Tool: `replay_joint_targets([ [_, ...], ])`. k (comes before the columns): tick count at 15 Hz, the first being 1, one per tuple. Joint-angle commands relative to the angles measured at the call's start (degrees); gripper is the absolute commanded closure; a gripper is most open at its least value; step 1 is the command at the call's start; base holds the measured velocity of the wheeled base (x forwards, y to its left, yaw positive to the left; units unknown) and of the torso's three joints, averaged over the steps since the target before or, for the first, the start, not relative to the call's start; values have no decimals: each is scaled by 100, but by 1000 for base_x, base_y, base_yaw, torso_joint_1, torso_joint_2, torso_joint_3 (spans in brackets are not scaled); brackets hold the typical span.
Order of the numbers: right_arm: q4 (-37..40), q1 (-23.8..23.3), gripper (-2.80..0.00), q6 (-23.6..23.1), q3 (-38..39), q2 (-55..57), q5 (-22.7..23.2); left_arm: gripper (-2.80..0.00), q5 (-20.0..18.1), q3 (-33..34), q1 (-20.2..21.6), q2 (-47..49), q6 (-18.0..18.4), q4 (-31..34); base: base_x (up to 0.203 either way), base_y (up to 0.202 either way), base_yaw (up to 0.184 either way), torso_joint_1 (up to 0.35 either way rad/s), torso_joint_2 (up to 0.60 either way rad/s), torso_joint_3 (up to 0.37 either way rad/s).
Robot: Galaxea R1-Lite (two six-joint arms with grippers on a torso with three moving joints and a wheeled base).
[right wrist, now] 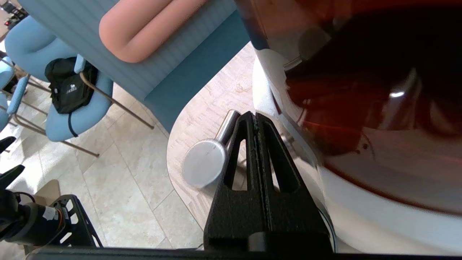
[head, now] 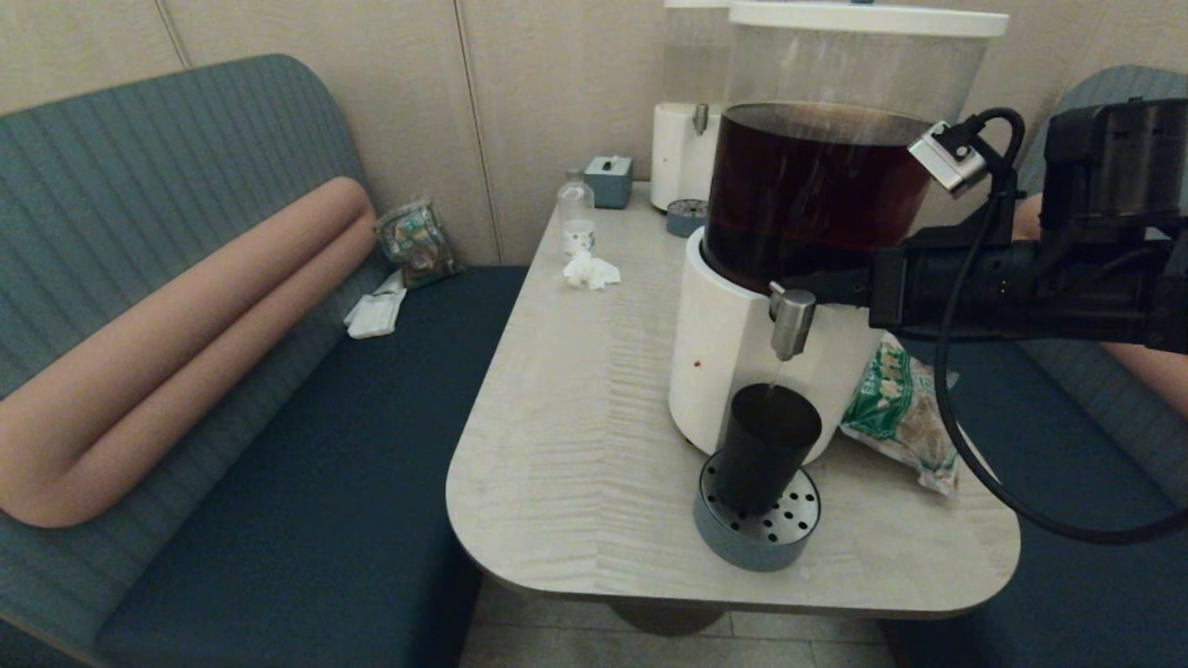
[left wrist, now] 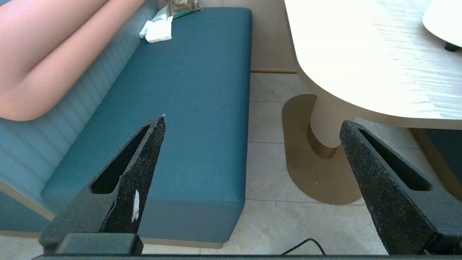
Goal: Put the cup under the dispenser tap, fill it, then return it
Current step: Turn on the faucet, then turn off the faucet
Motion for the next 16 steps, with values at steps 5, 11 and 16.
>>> replay_joint_targets([
  [5,9,-270,0,5,175,-432,-44,-280,4,1,0,7,0,-4,0,0,0,0,0,0],
  [11,49,-469,0,-12,571,-1155,-40,-280,4,1,0,7,0,-4,0,0,0,0,0,0],
  [16,150,-1168,0,-19,1432,-2784,-45,-280,4,1,0,7,-9,-4,0,0,0,0,0,0],
])
